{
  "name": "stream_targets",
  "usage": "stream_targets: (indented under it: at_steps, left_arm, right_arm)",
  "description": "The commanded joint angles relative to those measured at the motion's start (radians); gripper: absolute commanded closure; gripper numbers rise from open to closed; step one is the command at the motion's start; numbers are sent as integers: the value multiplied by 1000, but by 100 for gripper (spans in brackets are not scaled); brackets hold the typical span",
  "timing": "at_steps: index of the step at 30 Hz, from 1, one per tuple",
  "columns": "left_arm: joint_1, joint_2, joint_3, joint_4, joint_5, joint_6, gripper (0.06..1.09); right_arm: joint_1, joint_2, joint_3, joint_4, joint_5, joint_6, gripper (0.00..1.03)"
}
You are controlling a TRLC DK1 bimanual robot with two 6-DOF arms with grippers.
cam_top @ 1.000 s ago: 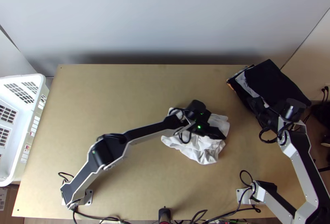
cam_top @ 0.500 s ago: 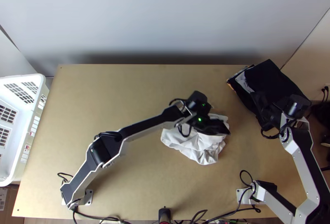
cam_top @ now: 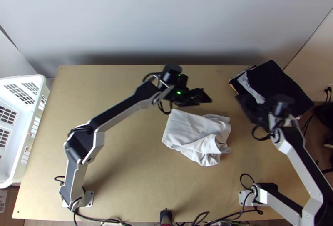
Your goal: Fold the t-shirt
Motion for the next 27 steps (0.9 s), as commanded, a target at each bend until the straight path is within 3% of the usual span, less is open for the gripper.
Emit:
stream_targets:
  at_steps: [1, 3, 12, 22, 27]
  left_arm:
    - [61, -74, -150, -170, -258, 310, 10]
    - [90, -105, -256, -171, -283, 369, 10]
    - [178, -204, -477, -104, -281, 394, 10]
    - [190, -204, -477, -73, -271, 380, 10]
    - [182, -204, -477, -65, -255, 356, 10]
  right_arm:
    - [289, 72, 34, -87, -13, 44, 19]
    - [358, 117, 63, -136, -52, 44, 19]
    - [387, 353, 132, -257, -273, 94, 14]
    - [373, 298, 107, -403, -347, 64, 10]
    - [404, 227, 133, -536, -437, -18, 8]
